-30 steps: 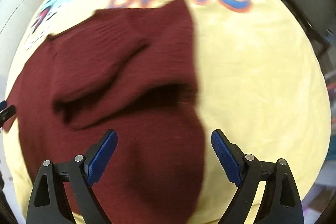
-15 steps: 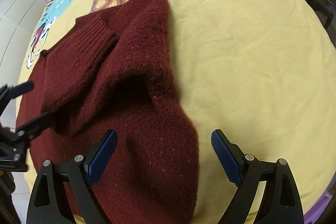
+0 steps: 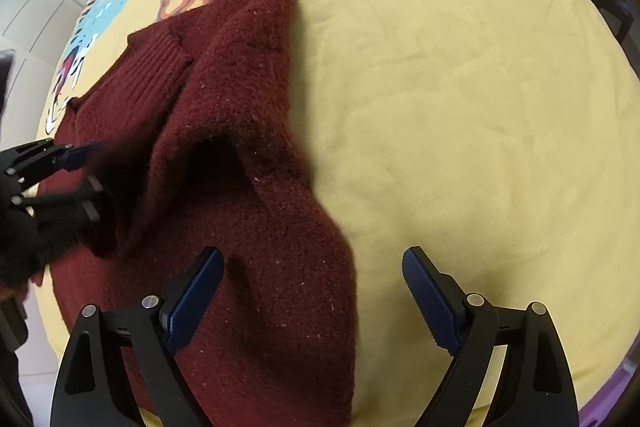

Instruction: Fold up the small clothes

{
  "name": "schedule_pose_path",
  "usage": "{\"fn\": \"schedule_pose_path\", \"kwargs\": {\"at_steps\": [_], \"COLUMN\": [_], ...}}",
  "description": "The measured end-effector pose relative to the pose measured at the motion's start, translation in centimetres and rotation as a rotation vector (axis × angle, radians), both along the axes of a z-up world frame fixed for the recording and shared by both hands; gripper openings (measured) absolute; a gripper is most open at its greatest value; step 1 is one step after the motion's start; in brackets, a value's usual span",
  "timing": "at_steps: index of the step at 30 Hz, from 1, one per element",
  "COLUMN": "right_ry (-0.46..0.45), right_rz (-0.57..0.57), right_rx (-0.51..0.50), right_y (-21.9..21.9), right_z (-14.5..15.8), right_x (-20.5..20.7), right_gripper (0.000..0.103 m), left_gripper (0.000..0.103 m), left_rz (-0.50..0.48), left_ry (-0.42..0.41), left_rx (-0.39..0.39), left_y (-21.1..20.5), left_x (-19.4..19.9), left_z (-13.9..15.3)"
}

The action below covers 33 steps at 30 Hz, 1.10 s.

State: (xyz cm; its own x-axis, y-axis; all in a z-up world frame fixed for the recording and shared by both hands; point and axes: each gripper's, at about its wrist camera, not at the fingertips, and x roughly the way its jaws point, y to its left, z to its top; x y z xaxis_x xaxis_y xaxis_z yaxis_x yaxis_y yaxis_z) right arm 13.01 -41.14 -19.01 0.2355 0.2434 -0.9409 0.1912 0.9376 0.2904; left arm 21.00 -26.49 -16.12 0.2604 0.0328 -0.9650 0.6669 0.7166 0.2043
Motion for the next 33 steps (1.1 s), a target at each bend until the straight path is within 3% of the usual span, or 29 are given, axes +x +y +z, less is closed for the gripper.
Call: {"fn": "schedule_pose_path", "kwargs": {"at_steps": [4,10,15,23,28,30,33], "right_ry": [-0.012,-0.052,-0.046,-0.019,-0.007,-0.001,0.007], "right_rz": [-0.01,-0.004,-0.004,0.019,0.023,0.026,0.03], "right_rx": [0.003,0.025,0.027,0.007,-0.005,-0.012,-0.019], "right_y": [0.3,0.7,1.3,2.6,2.9,3.0,3.3], "right_z": [0.2,1.5,1.6,0.8,0.5,0.3,0.1], "right_x": [0.4,0.3,0.5,0.6,0.7,0.7,0.6], "right_gripper": [0.091,0.091,0.091,0.091,0.092,0.091,0.091], "left_gripper": [0.011,0.01,0.01,0.011,0.018,0.034,0.05], "left_rz": [0.064,0.288,0.47,0.628,0.678,0.693,0.699], "left_ry": [-0.071,-0.108,-0.111,-0.019,0.054,0.058,0.051], "left_rx": [-0.093,-0.267,-0.335,-0.384,-0.376,-0.353,-0.34], "left_y": [2.2,9.7,15.4,20.5,21.1,21.5,23.0], "left_x": [1.0,2.7,2.4,-1.1,-1.2,-1.6,-2.3], "left_z": [3.2,6.4,5.8,3.8,2.1,1.8,2.0]}}
